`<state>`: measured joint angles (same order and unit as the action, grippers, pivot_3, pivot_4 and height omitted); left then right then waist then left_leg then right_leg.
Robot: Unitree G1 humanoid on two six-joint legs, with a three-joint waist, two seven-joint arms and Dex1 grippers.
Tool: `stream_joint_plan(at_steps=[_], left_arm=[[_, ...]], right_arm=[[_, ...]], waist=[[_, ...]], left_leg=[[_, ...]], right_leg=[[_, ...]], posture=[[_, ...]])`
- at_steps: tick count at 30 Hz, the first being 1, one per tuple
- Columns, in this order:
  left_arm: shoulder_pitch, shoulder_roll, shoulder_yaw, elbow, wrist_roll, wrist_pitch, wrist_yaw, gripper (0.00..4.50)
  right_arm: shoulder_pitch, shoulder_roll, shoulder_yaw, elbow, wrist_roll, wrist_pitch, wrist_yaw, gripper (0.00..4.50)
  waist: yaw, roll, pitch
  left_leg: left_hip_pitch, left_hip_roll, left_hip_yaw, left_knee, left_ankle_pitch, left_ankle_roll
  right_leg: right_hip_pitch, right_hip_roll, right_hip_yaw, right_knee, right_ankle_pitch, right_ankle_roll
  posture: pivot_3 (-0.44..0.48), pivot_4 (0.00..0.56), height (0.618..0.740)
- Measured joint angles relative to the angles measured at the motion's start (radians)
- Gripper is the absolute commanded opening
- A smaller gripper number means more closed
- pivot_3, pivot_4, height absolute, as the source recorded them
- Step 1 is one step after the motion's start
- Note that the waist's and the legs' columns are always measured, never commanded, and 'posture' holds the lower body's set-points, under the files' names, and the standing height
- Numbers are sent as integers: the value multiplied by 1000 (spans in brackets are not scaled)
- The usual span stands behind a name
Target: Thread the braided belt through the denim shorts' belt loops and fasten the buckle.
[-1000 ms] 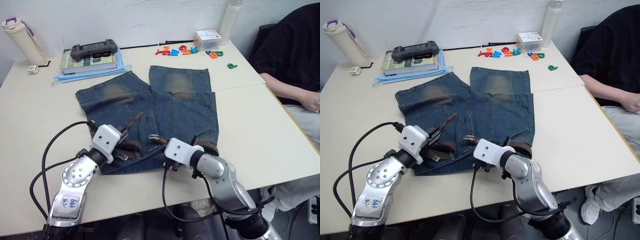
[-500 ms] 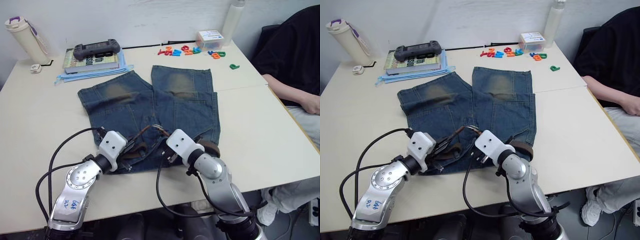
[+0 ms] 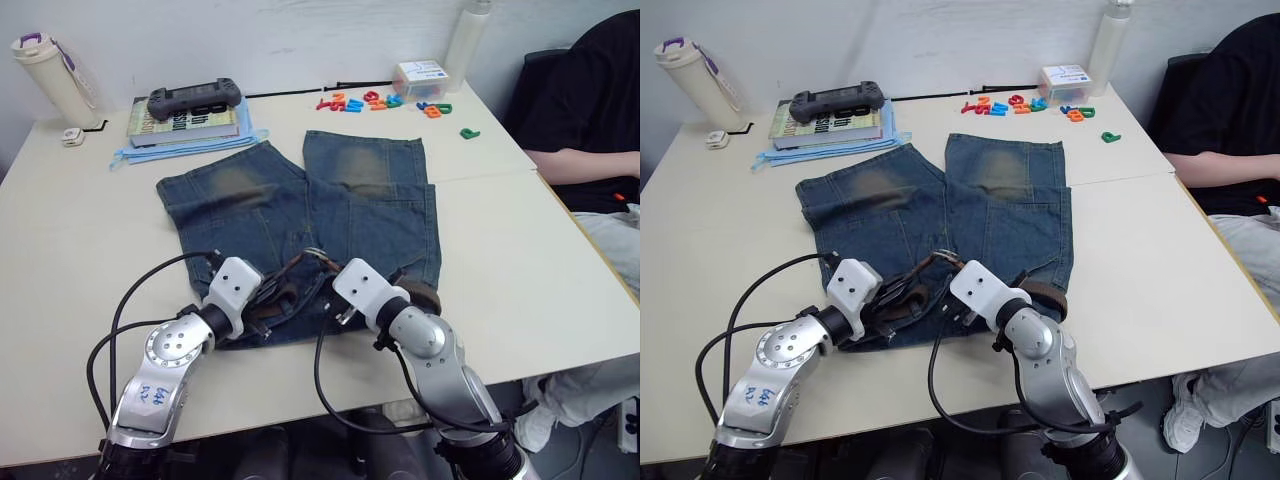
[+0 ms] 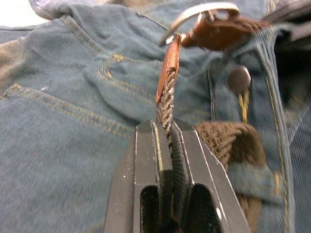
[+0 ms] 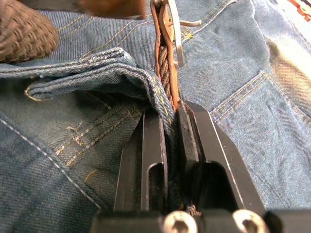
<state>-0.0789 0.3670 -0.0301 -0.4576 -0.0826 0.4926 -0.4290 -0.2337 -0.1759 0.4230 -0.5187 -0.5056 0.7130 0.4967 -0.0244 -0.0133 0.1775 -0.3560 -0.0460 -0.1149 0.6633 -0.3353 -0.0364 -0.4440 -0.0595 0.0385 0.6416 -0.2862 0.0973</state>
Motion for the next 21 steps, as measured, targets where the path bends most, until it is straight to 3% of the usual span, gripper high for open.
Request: stream_joint_plan(at_steps=[12, 21], left_arm=[[-26, -33, -27, 3, 0, -11, 12, 0], [-68, -61, -41, 38, 0, -32, 15, 0]], right_arm=[[-17, -40, 7, -3, 16, -10, 21, 47], [-65, -174, 59, -2, -16, -87, 66, 47]], waist=[[0, 0, 0], [1, 0, 0]], left_leg=[[0, 0, 0, 0, 0, 0], [0, 0, 0, 0, 0, 0]], right_leg=[[0, 0, 0, 0, 0, 0], [0, 0, 0, 0, 0, 0]], posture=[[0, 150, 714], [0, 150, 714]])
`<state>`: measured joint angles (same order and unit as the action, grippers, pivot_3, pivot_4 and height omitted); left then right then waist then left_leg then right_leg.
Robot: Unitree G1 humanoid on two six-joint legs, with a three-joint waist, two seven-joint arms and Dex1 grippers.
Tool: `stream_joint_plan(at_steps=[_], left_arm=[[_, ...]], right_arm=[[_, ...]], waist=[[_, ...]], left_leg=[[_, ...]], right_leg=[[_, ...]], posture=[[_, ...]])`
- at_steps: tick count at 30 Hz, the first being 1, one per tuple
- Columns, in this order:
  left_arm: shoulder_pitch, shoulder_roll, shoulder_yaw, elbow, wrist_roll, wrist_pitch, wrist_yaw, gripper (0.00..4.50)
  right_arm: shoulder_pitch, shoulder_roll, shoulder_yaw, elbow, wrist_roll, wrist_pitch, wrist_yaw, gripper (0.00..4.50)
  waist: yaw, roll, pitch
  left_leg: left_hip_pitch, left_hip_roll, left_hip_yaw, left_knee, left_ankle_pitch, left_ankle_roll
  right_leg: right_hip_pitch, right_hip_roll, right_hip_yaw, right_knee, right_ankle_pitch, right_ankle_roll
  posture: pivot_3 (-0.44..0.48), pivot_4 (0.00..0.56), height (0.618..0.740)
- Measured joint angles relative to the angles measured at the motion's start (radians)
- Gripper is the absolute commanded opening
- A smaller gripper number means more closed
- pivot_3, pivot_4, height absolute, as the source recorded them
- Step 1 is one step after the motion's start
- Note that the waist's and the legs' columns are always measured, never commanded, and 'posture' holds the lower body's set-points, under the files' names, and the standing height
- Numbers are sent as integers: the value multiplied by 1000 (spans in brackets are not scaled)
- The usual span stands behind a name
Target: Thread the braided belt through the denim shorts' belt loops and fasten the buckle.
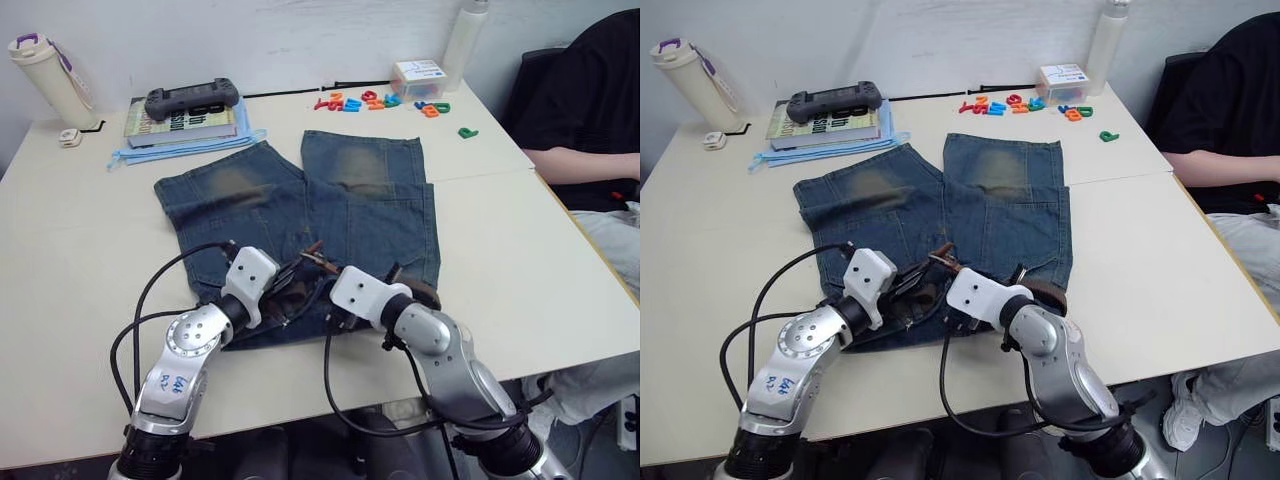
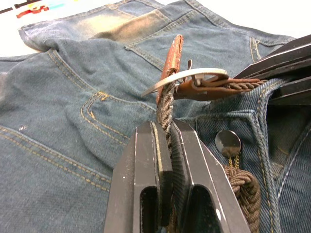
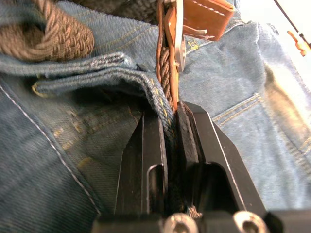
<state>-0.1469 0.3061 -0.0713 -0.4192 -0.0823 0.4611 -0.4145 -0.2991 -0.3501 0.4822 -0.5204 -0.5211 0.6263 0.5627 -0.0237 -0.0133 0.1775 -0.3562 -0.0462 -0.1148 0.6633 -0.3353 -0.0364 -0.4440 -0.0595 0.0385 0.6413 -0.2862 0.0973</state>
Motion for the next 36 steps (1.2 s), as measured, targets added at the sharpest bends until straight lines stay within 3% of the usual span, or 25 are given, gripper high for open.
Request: stream_joint_plan(at_steps=[12, 14, 15, 18, 21, 30, 36], left_arm=[[0, -3, -7, 4, 0, -16, -3, 0], [0, -3, -9, 4, 0, -16, -3, 0], [0, -4, -9, 4, 0, -17, -3, 0], [-2, -7, -16, 4, 0, -19, -3, 0], [-2, -7, -17, 4, 0, -19, -3, 0], [-2, -7, -19, 5, 0, -19, -4, 0], [-2, -8, -25, 5, 0, -19, -4, 0]], right_arm=[[-31, -47, 20, 0, -31, -21, 56, 47], [-31, -54, 15, 0, -30, -31, 63, 966], [-31, -57, 13, -2, -25, -38, 74, 1188], [-33, -58, 10, -39, 1, -56, 100, 2678], [-43, -68, -17, -75, 25, -58, 128, 3789], [-179, -105, -164, -126, 119, -71, 180, 3789], [-243, -245, -138, 2, 28, -340, 121, 3789]], waist=[[1, 0, 0], [1, 0, 0], [1, 0, 0], [1, 0, 0], [1, 0, 0], [2, 0, 0], [2, 0, 0]], left_leg=[[0, 0, 0, 0, 0, 0], [0, 0, 0, 0, 0, 0], [0, 0, 0, 0, 0, 0], [0, 0, 0, 0, 0, 0], [0, 0, 0, 0, 0, 0], [0, 0, 0, 0, 0, 0], [0, 0, 1, 0, 0, 0]], right_leg=[[0, 0, 0, 0, 0, 0], [0, 0, 0, 0, 0, 0], [0, 0, 0, 0, 0, 0], [0, 0, 0, 0, 0, 0], [0, 0, 0, 0, 0, 0], [0, 0, 0, 0, 0, 0], [0, 0, 0, -1, 0, 0]], posture=[[0, 150, 714], [0, 150, 714], [0, 150, 714], [0, 150, 714], [0, 150, 714], [0, 150, 714], [0, 150, 714]])
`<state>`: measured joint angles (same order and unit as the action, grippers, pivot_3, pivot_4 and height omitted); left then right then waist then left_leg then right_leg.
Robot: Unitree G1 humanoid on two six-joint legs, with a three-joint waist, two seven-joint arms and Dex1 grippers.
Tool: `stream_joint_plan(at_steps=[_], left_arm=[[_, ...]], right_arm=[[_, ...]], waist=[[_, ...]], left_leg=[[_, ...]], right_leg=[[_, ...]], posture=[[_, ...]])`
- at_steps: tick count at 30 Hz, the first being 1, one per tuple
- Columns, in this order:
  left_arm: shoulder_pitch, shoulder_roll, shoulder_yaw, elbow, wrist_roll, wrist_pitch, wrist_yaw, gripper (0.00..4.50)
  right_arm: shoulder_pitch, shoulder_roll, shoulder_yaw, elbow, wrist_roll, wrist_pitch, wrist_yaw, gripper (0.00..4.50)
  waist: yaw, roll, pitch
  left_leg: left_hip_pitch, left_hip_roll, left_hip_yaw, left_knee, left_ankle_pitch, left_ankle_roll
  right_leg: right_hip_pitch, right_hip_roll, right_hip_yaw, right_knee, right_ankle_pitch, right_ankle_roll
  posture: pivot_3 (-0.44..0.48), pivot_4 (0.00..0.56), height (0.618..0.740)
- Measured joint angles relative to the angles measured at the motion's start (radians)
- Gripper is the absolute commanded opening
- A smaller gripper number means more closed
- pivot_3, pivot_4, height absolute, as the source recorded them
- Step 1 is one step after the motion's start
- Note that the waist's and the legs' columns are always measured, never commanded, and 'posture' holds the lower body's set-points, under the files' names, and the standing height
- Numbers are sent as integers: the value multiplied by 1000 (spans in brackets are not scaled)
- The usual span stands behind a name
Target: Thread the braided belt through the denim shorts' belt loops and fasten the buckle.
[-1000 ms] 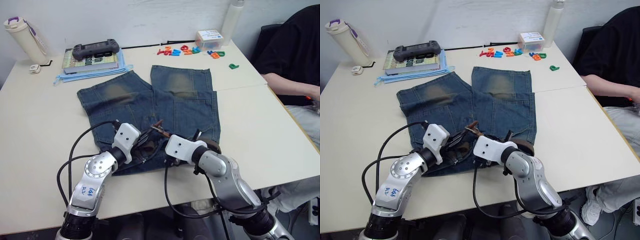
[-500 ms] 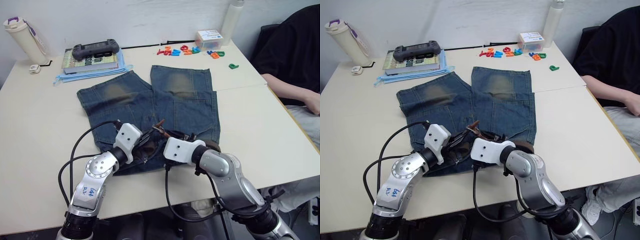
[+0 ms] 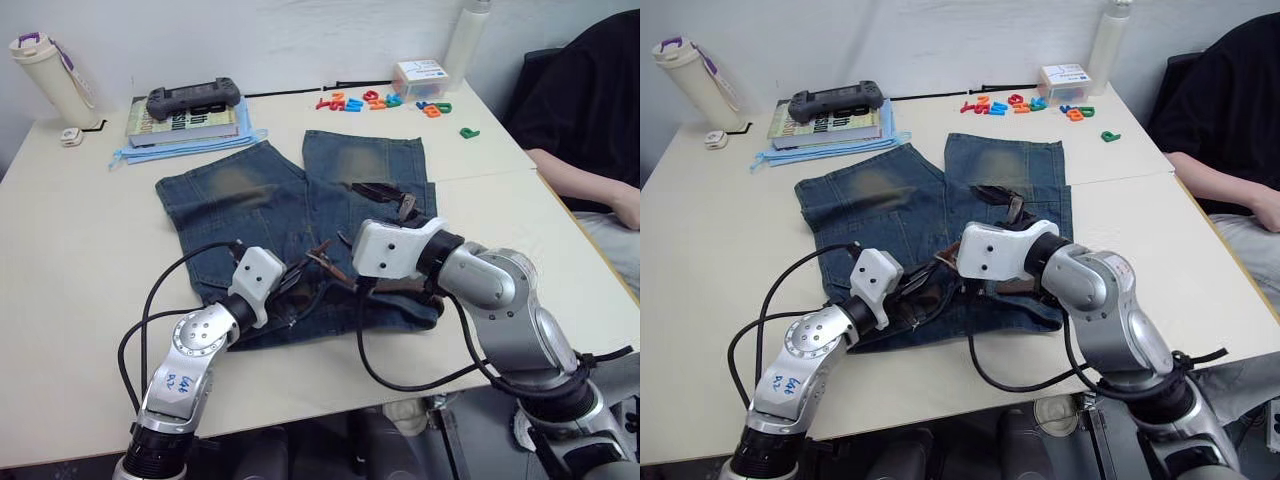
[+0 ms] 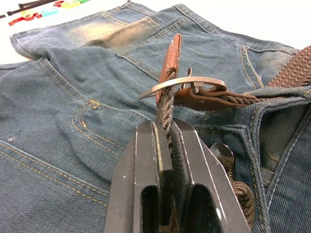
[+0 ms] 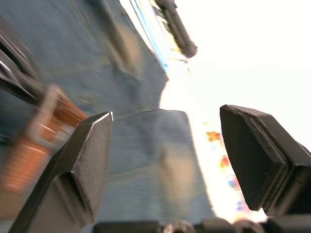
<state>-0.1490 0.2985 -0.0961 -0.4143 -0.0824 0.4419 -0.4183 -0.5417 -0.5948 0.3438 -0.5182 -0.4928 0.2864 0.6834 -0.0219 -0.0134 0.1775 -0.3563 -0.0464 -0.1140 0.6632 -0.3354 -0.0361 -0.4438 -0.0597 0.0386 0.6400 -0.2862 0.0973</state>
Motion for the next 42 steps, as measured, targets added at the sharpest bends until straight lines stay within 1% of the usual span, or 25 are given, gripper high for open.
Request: stream_joint_plan(at_steps=[2, 6, 7, 10, 15, 17, 18, 20, 22, 23, 24, 26, 32, 34, 35, 38, 39, 40, 42], left_arm=[[0, 0, 0, 0, 0, 0, 0, 0], [0, 0, -2, 0, 0, -3, -2, 0], [0, 1, -4, 0, 2, -9, -4, 0], [0, 47, -40, 2, 39, -76, -24, 0], [-5, 69, -61, 28, 84, -138, -29, 0], [-5, 68, -63, 32, 88, -144, -28, 0], [-5, 68, -63, 32, 88, -146, -28, 0], [-5, 67, -63, 32, 89, -149, -28, 0], [-5, 67, -63, 32, 90, -153, -27, 0], [-5, 67, -63, 32, 90, -154, -27, 0], [-5, 67, -63, 32, 91, -155, -27, 0], [-5, 67, -63, 32, 92, -156, -27, 0], [-5, 68, -61, 35, 102, -162, -21, 0], [-5, 68, -61, 36, 102, -163, -21, 863], [-5, 68, -60, 37, 102, -166, -21, 1094], [-6, 65, -59, 39, 96, -212, -23, 2408], [-6, 65, -59, 39, 93, -221, -25, 2677], [-6, 65, -59, 40, 93, -228, -25, 3269], [-6, 65, -59, 40, 93, -237, -25, 4151]], right_arm=[[-2, -33, 41, 73, -40, -103, -7, 3789], [-33, -37, 71, 164, -52, -222, -6, 3789], [-46, -37, 73, 180, -54, -246, -2, 3789], [-71, -38, 78, 230, -57, -305, 12, 3789], [-73, -37, 82, 257, -57, -370, 46, 3789], [-73, -36, 82, 257, -57, -377, 51, 3276], [-73, -36, 82, 257, -57, -377, 53, 3158], [-73, -35, 82, 257, -57, -379, 56, 2352], [-73, -33, 82, 257, -57, -384, 60, 1450], [-73, -32, 82, 257, -57, -385, 60, 1080], [-73, -30, 82, 257, -58, -388, 61, 499], [-73, -28, 82, 257, -58, -390, 62, 151], [-62, -18, 82, 257, -66, -392, 73, 151], [-61, -16, 82, 257, -68, -390, 73, 0], [-61, -15, 82, 257, -69, -389, 73, 0], [-51, -3, 82, 257, -70, -384, 74, 0], [-49, -3, 82, 256, -70, -382, 74, 0], [-48, -3, 82, 256, -70, -379, 74, 0], [-47, -3, 82, 255, -71, -374, 74, 0]], waist=[[0, 0, 0], [-3, 0, 0], [-3, 0, 0], [-2, 0, 0], [1, 0, 0], [1, 0, 0], [1, 0, 0], [1, 0, 0], [1, 0, 0], [1, 0, 0], [1, 0, 0], [1, 0, 0], [0, 0, 0], [0, 0, 0], [1, 0, 0], [1, 0, 0], [0, 0, 0], [0, 0, 0], [0, 0, 0]], left_leg=[[0, 0, 0, 0, 0, 0], [0, 0, 0, 0, 0, 0], [0, 0, 0, 0, 0, 0], [0, 0, 0, 0, 0, 0], [0, 0, 0, 0, 0, 0], [0, 0, 0, 0, 0, 0], [0, 0, 0, 0, 0, 0], [0, 0, 0, 0, 0, 0], [0, 0, 0, 0, 0, 0], [0, 0, 0, 0, 0, 0], [0, 0, 0, 0, 0, 0], [0, 0, 0, 0, 0, 0], [0, 0, 0, 0, 0, 0], [0, 0, 0, 0, 0, 0], [0, 0, 0, 0, 0, 0], [0, 0, 0, 0, 0, 0], [0, 0, 0, 0, 0, 0], [0, 0, 0, 0, 0, 0], [0, 0, 0, 0, 0, 0]], right_leg=[[0, 0, 0, 0, 0, 0], [0, 0, 1, 0, 0, 0], [0, 0, 0, 0, 0, 0], [0, 0, 0, 0, 0, 0], [0, 0, 0, -1, 0, 0], [0, 0, 1, -1, 0, 0], [0, 0, 1, -1, 0, 0], [0, 0, 1, -1, 0, 0], [0, 0, 0, -1, 0, 0], [0, 0, 0, -1, 0, 0], [0, 0, 0, -1, 0, 0], [0, 0, 0, -1, 0, 0], [0, 0, 0, 0, 0, 0], [0, 0, 1, 0, 0, 0], [0, 0, 0, 0, 0, 0], [0, 0, 1, 0, 0, 0], [0, 0, 1, 0, 0, 0], [0, 0, 1, 0, 0, 0], [0, 0, 1, 0, 0, 0]], posture=[[0, 150, 714], [0, 150, 714], [0, 150, 714], [0, 150, 714], [0, 150, 714], [0, 150, 714], [0, 150, 714], [0, 150, 714], [0, 150, 714], [0, 150, 714], [0, 150, 714], [0, 150, 714], [0, 150, 714], [0, 150, 714], [0, 150, 714], [0, 150, 714], [0, 150, 714], [0, 150, 714], [0, 150, 714]])
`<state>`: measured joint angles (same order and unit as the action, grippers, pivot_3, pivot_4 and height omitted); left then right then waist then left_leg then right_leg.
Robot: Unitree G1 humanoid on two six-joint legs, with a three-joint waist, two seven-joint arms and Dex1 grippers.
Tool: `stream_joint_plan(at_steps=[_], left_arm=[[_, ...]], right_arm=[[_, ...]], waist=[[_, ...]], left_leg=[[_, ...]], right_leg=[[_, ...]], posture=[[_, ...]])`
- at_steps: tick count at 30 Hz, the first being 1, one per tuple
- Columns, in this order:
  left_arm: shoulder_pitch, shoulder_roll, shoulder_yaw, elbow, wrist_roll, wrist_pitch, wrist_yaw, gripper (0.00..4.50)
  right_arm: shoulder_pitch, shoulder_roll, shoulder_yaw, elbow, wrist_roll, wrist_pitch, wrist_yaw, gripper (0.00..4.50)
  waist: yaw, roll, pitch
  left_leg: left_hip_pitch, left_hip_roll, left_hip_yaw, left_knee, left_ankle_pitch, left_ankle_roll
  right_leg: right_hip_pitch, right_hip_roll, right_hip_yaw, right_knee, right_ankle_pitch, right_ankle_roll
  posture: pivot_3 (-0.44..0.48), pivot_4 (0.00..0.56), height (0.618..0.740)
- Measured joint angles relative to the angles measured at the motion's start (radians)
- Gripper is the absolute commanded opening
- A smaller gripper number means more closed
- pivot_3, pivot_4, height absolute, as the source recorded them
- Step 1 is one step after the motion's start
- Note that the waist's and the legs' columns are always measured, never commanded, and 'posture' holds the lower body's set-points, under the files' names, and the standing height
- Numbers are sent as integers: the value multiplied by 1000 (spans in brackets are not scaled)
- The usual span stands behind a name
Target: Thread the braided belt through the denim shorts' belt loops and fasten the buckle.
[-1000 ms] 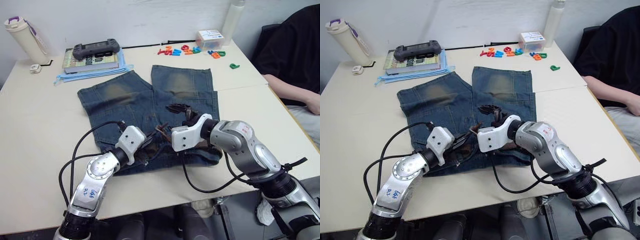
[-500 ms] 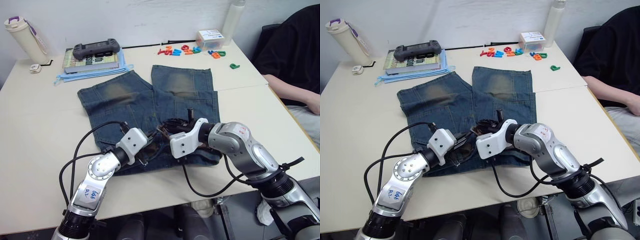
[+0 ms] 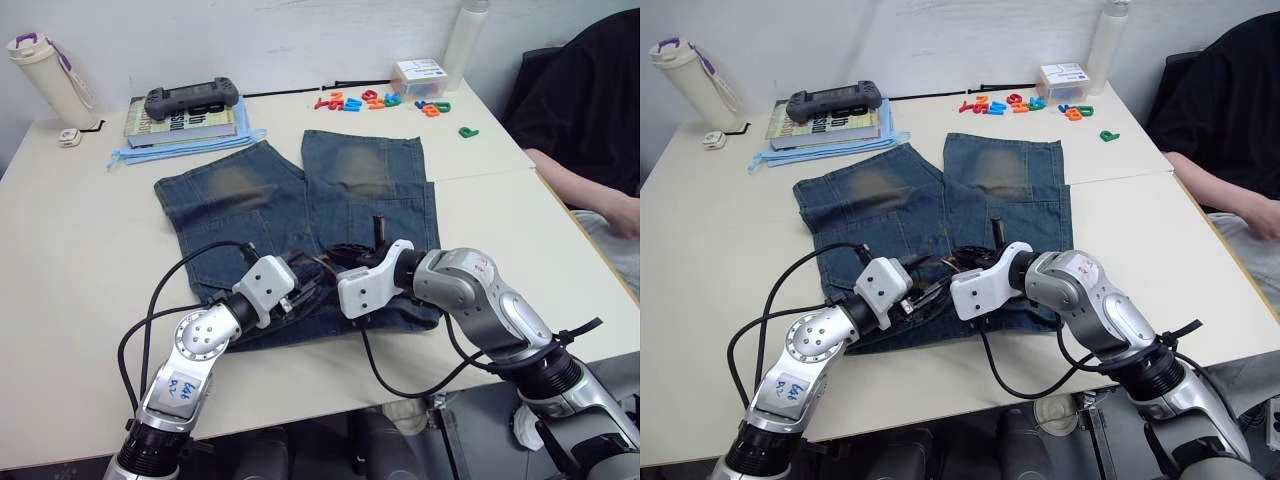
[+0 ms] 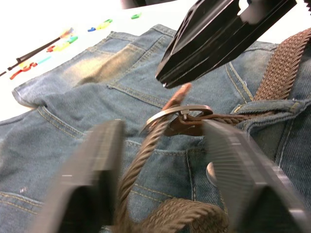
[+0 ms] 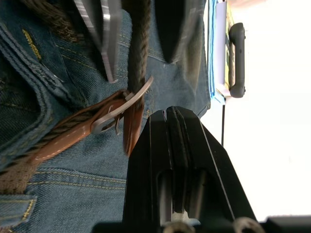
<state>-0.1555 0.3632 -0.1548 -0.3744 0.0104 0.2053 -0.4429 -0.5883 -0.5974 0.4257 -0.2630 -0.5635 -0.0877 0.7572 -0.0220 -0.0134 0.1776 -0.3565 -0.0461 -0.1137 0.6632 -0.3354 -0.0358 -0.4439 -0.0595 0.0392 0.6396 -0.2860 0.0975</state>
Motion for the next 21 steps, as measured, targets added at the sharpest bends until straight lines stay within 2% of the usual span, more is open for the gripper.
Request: stream_joint_plan(at_steps=[1, 10, 13, 18, 21], left_arm=[[0, 0, 0, 1, 0, -1, 0, 4433], [0, 1, 15, 4, -5, -1, 0, 4433], [2, -1, 19, 8, -7, 0, -1, 4500], [10, -3, 18, 27, -8, 9, -7, 4500], [11, -5, 18, 28, -11, 25, -9, 4500]], right_arm=[[2, 0, 0, 0, 0, 0, 0, 0], [26, -1, -18, -5, 0, 20, 5, 0], [43, -1, -38, -6, 1, 49, 19, 906], [66, -2, -42, -6, 0, 69, 28, 3191], [66, 2, -40, -4, 0, 77, 36, 3191]], waist=[[0, 0, 0], [0, 0, 0], [1, 0, 0], [-1, 0, 0], [-1, 0, 0]], left_leg=[[0, 0, 0, 0, 0, 0], [0, 0, 0, 0, 0, 0], [0, 0, 0, 0, 0, 0], [0, 0, 0, 0, 0, 0], [0, 0, 0, 0, 0, 0]], right_leg=[[0, 0, 0, 0, 0, 0], [0, 0, 0, 0, 0, 0], [0, 0, 0, 0, 0, 0], [0, 0, 0, 0, 0, 0], [0, 0, 0, 0, 0, 0]], posture=[[0, 150, 714], [0, 150, 714], [0, 150, 714], [0, 150, 714], [0, 150, 714]])
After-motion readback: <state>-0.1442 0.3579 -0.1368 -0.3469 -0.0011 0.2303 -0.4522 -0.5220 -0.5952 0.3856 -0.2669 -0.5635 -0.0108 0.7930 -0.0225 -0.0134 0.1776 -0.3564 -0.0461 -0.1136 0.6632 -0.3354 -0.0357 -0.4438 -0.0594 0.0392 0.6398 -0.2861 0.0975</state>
